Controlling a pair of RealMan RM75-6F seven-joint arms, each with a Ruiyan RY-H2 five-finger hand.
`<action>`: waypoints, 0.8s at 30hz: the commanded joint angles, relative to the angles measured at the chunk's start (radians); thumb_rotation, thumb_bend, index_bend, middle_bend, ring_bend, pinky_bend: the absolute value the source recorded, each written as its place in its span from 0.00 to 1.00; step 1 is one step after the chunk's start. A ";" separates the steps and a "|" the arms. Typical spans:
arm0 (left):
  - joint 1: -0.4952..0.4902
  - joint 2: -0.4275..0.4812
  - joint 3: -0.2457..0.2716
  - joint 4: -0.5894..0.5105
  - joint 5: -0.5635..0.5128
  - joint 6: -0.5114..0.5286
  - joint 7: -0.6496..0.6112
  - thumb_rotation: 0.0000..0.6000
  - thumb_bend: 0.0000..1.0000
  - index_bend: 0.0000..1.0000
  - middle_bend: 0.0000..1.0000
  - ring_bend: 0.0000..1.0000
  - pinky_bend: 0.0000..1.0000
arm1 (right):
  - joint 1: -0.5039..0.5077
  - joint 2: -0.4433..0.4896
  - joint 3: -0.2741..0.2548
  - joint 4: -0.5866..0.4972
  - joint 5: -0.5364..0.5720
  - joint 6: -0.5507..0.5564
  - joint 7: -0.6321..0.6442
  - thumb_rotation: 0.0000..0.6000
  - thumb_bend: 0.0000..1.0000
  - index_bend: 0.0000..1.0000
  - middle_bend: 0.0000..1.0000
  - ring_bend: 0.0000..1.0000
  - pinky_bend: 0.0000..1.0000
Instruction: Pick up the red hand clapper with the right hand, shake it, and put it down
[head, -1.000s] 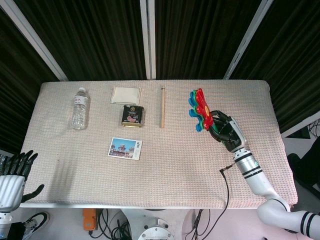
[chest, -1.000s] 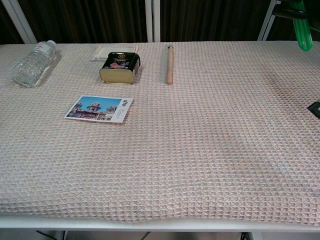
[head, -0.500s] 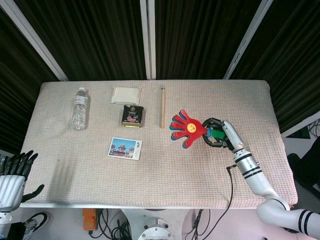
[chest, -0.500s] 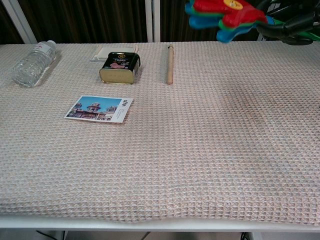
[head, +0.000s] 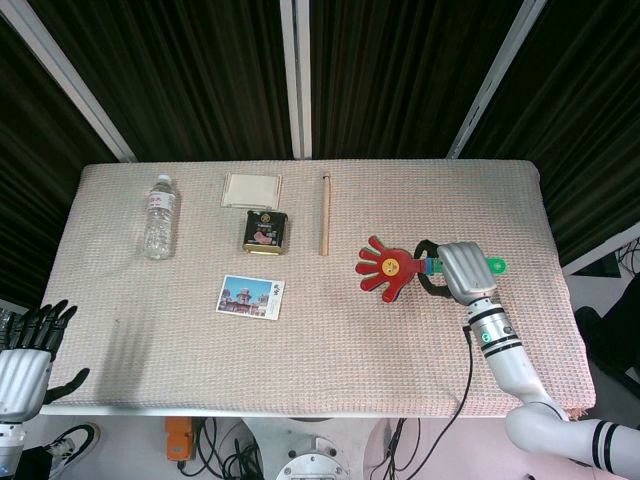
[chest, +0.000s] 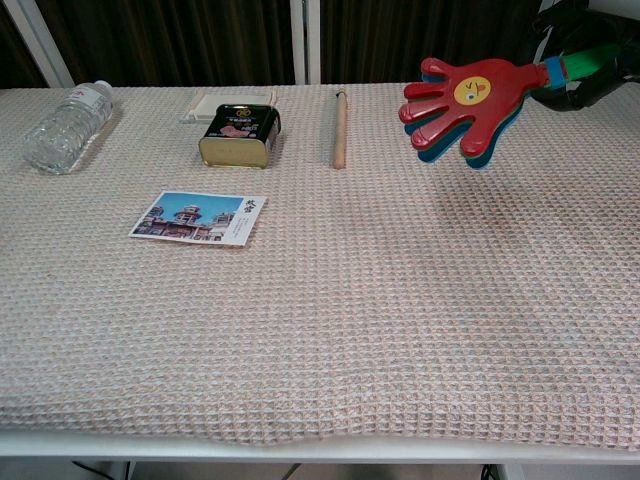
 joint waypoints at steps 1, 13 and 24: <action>-0.001 0.000 0.000 0.001 0.001 0.000 -0.001 1.00 0.18 0.04 0.00 0.00 0.00 | -0.078 0.063 0.157 -0.147 0.041 -0.064 0.829 1.00 0.50 0.97 0.93 1.00 1.00; -0.003 0.001 0.000 -0.002 0.004 0.001 0.001 1.00 0.18 0.04 0.00 0.00 0.00 | -0.189 0.144 0.282 -0.051 -0.220 -0.206 1.703 1.00 0.50 0.95 0.93 1.00 1.00; -0.004 -0.002 0.000 -0.002 0.001 -0.004 0.003 1.00 0.18 0.04 0.00 0.00 0.00 | -0.111 0.077 0.142 0.051 -0.360 -0.116 1.295 1.00 0.50 0.95 0.93 1.00 1.00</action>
